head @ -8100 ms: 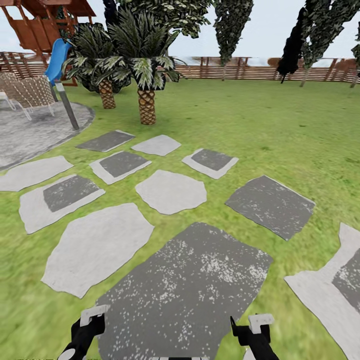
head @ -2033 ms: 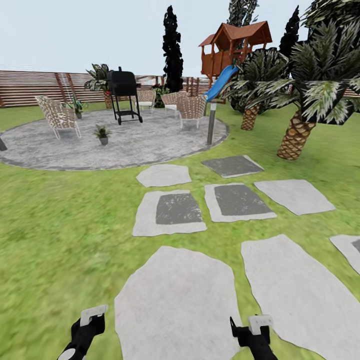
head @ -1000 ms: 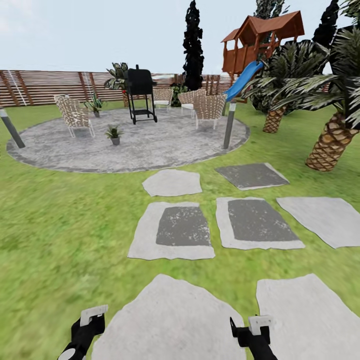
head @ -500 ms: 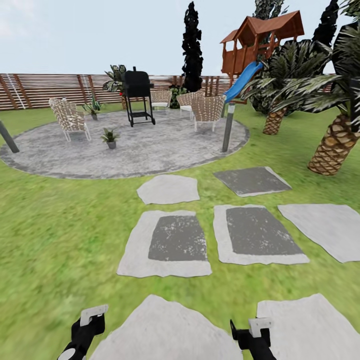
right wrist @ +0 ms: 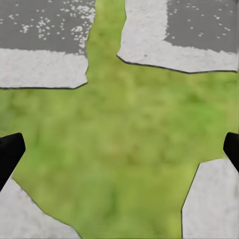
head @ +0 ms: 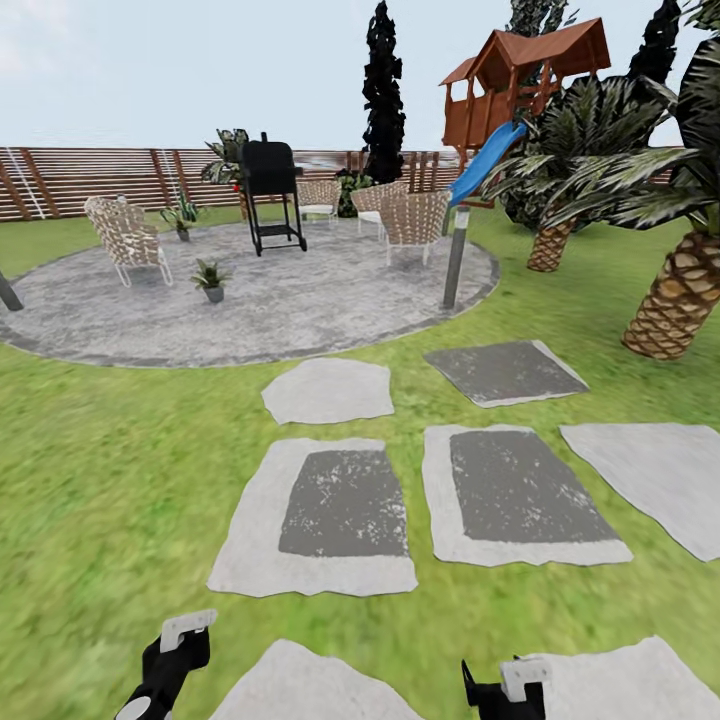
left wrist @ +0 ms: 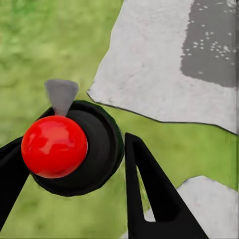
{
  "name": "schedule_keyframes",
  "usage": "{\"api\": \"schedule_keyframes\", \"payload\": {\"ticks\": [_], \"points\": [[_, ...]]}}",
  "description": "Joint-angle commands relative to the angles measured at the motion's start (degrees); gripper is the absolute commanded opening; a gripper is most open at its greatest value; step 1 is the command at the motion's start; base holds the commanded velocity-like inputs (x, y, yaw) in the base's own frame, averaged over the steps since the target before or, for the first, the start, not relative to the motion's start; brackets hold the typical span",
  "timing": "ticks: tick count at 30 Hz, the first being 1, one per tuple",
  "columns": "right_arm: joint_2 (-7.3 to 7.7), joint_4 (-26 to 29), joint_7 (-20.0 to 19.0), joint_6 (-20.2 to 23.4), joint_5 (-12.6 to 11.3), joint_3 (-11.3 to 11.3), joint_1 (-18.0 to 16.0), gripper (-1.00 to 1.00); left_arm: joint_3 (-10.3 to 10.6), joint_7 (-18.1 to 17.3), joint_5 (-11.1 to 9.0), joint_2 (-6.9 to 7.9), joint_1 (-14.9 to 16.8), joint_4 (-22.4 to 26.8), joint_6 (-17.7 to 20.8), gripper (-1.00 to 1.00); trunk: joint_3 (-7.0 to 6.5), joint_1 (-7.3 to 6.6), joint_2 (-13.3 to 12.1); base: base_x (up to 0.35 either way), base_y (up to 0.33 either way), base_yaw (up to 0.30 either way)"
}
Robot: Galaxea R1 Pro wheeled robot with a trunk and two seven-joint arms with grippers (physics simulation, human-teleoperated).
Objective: Pick up the pesticide atomizer in the garden and spray insectifuge to fully cover both potted plants in the garden.
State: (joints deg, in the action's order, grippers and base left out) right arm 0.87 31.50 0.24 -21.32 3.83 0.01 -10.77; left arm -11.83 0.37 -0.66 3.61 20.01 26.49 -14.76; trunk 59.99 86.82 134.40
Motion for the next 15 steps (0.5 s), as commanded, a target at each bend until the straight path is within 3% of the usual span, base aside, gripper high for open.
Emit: {"api": "schedule_keyframes", "payload": {"ticks": [1, 7, 15], "points": [[0.01, -0.15, 0.03, -0.31, 0.39, 0.0, -0.03, 1.0, -0.04, 0.07, -0.05, -0.01, 0.03, -0.03, -0.19, -1.0, 0.05, 0.02, 0.01, 0.325, -0.11, 0.0], [0.01, -0.38, 0.03, -0.55, 0.39, 0.0, -0.03, 1.0, -0.03, 0.07, -0.05, -0.01, 0.03, -0.03, -0.19, -1.0, 0.05, 0.02, 0.01, 0.326, -0.105, 0.0], [0.01, -0.42, 0.03, -0.52, 0.39, 0.0, -0.04, 1.0, -0.03, 0.09, -0.05, -0.01, 0.03, -0.03, -0.19, -1.0, 0.05, 0.02, 0.01, 0.337, -0.015, 0.0]]}}
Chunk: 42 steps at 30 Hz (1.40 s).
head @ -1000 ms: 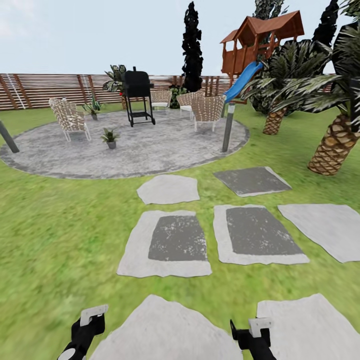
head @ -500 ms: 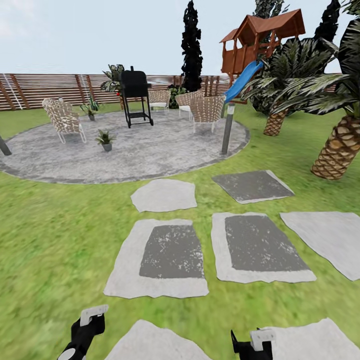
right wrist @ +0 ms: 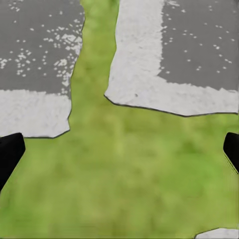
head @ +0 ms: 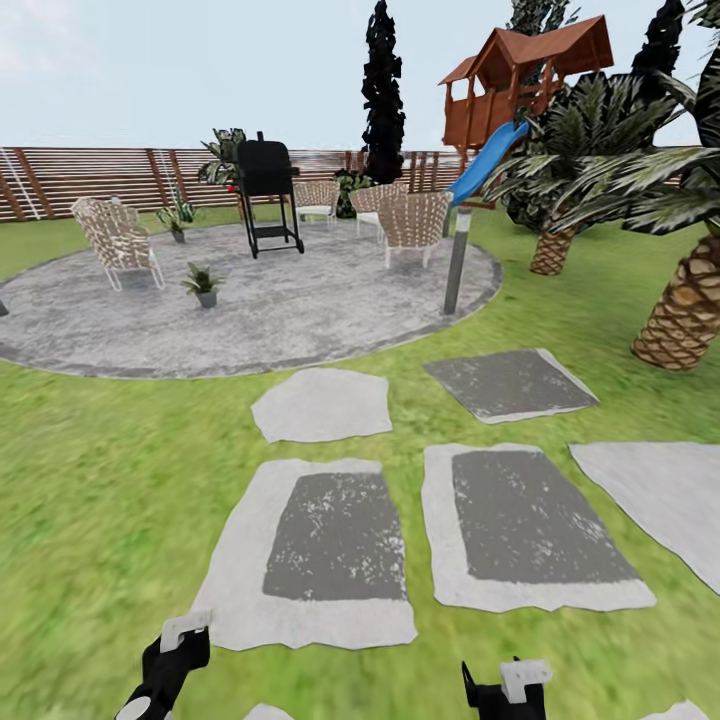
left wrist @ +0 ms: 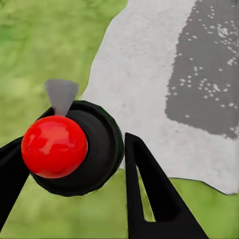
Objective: Pick up the pesticide atomizer in the garden and spray insectifuge to fully cover both potted plants in the garden.
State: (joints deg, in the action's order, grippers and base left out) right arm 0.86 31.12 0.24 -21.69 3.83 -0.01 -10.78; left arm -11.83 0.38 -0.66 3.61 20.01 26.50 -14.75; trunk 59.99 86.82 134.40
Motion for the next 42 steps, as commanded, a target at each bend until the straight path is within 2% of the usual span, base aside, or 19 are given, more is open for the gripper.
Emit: {"api": "schedule_keyframes", "payload": {"ticks": [1, 16, 42], "points": [[0.01, -0.05, 0.03, -0.13, 0.39, 0.01, -0.03, 1.0, -0.03, 0.07, -0.05, -0.01, 0.03, -0.04, -0.19, -1.0, 0.05, 0.02, 0.01, 0.339, -0.001, 0.0], [0.01, -0.01, 0.03, -0.19, 0.36, 0.01, -0.02, 1.0, -0.03, 0.06, -0.05, -0.01, 0.03, -0.04, -0.19, -1.0, 0.05, 0.02, 0.01, 0.339, 0.0, 0.15], [0.01, 0.08, 0.02, -0.19, 0.46, 0.18, 0.0, 1.0, -0.03, 0.06, -0.11, -0.01, 0.03, 0.01, -0.27, -1.0, -0.24, 0.02, 0.01, 0.339, 0.0, 0.005]]}}
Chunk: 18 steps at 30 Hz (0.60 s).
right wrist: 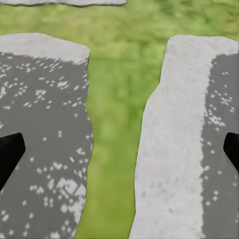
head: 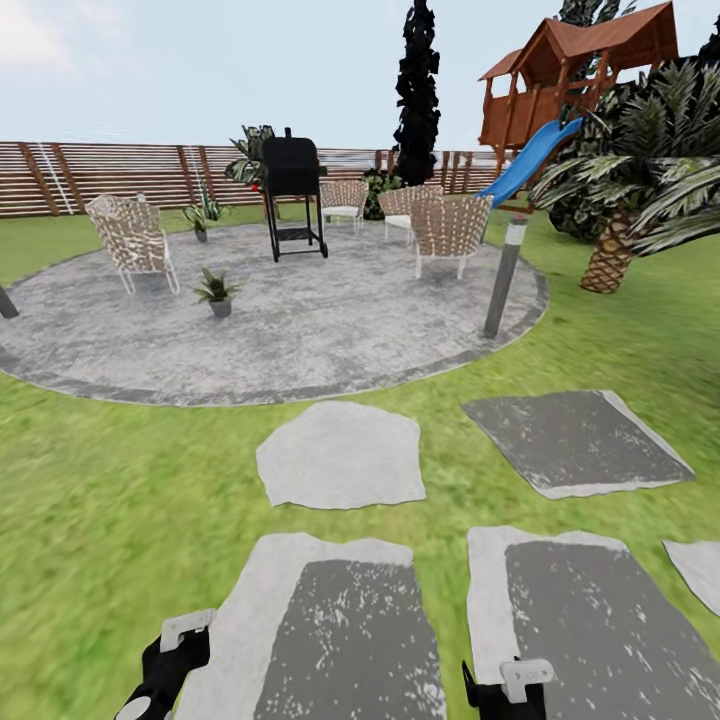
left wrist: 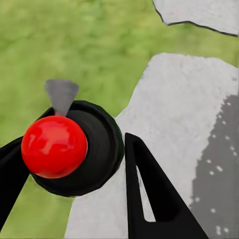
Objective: Pick up the pesticide atomizer in the garden and spray insectifuge to fully cover both potted plants in the garden.
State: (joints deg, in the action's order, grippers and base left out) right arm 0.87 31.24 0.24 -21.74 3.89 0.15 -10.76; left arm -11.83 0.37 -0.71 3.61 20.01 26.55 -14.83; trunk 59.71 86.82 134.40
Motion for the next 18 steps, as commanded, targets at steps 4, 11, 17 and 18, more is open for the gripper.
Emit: {"api": "schedule_keyframes", "payload": {"ticks": [4, 11, 17, 18], "points": [[0.01, -0.02, 0.03, -0.15, 0.41, -0.01, -0.05, 1.0, -0.04, 0.07, -0.08, -0.01, 0.03, -0.01, -0.19, -1.0, 0.05, 0.02, 0.01, 0.339, 0.0, 0.0], [0.01, -0.03, 0.03, -0.16, 0.42, -0.09, -0.05, 1.0, -0.03, 0.07, -0.08, -0.01, 0.01, -0.01, -0.19, -1.0, 0.05, 0.02, 0.01, 0.339, 0.0, 0.0], [0.01, -0.11, 0.03, -0.15, 0.42, -0.14, -0.05, 1.0, -0.05, 0.07, -0.08, -0.01, -0.01, -0.01, -0.19, -1.0, 0.05, 0.02, 0.01, 0.339, 0.0, 0.0], [0.01, -0.12, 0.03, -0.15, 0.42, -0.14, -0.05, 1.0, -0.04, 0.07, -0.08, -0.01, 0.0, -0.01, -0.19, -1.0, 0.05, 0.02, 0.01, 0.339, 0.0, 0.0]]}}
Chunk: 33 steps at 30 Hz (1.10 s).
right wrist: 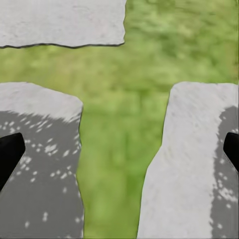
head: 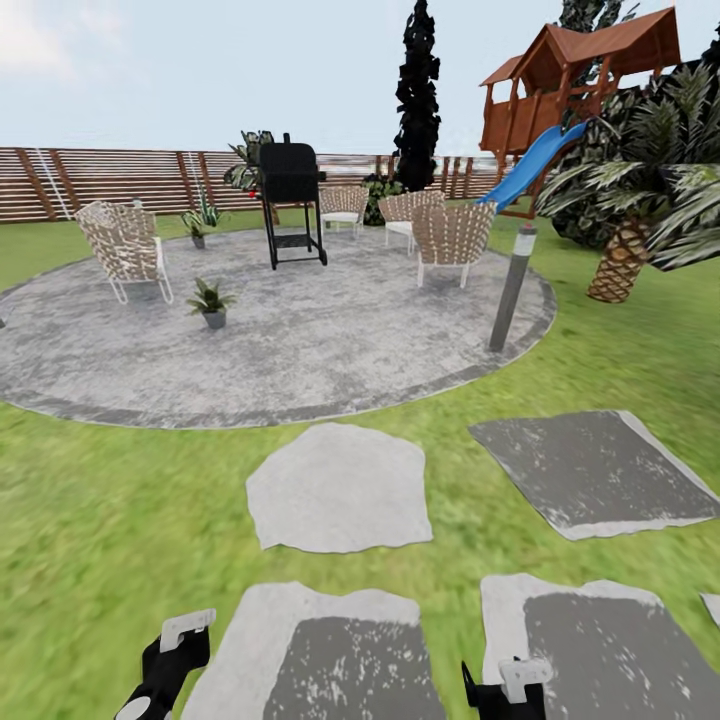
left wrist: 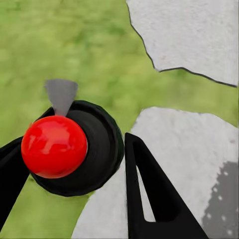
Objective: Pick up the pesticide atomizer in the garden and spray insectifuge to fully cover both potted plants in the garden.
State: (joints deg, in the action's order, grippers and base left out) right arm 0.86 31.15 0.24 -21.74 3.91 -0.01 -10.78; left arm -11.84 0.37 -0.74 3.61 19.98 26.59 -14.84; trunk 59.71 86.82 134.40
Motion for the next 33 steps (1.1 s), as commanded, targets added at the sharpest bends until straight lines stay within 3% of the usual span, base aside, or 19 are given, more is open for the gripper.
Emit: {"api": "schedule_keyframes", "payload": {"ticks": [1, 33], "points": [[0.01, -0.03, 0.03, -0.15, 0.4, 0.01, -0.03, 1.0, -0.06, 0.07, -0.06, -0.01, 0.04, -0.04, -0.19, -1.0, 0.05, 0.02, 0.01, 0.339, 0.0, 0.0], [0.01, -0.12, -0.06, -0.15, 0.22, 0.07, -0.01, 1.0, -0.11, 0.07, -0.06, 0.08, -0.03, -0.04, -0.12, -1.0, 0.05, 0.02, 0.01, 0.339, 0.0, 0.0]]}}
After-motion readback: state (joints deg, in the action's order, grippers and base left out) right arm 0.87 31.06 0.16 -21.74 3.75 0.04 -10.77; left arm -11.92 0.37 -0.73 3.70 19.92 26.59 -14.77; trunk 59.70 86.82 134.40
